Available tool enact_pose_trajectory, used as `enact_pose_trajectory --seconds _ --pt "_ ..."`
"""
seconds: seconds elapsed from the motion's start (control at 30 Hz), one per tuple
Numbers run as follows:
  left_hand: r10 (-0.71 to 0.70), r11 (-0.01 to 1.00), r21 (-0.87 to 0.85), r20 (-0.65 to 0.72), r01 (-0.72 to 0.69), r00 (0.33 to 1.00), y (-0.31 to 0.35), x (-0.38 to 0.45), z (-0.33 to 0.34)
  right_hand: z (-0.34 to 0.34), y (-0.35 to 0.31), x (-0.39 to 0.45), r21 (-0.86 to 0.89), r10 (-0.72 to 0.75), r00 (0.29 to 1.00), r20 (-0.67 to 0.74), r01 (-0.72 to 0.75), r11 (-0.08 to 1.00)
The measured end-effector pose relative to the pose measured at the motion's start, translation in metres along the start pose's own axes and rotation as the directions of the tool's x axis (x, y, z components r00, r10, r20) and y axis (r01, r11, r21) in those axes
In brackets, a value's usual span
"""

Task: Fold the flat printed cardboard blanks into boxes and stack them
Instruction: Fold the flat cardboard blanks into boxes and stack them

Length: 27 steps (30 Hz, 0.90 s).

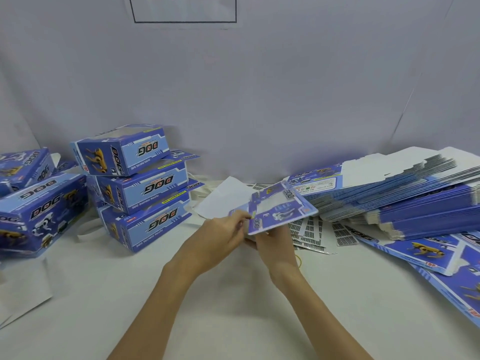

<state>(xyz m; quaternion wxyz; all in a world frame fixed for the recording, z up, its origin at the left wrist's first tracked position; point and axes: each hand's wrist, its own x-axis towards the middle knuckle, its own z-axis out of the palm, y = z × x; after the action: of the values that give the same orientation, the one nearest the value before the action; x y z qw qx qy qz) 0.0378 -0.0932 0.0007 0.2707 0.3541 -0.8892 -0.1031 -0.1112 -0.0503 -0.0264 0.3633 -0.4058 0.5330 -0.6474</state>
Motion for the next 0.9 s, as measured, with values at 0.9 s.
enact_pose_trajectory --seconds 0.9 --pt "-0.227 0.868 -0.496 -0.350 0.026 0.909 -0.021 -0.002 -0.011 -0.015 0.003 -0.006 -0.039 0.149 0.906 0.397 -0.145 0.989"
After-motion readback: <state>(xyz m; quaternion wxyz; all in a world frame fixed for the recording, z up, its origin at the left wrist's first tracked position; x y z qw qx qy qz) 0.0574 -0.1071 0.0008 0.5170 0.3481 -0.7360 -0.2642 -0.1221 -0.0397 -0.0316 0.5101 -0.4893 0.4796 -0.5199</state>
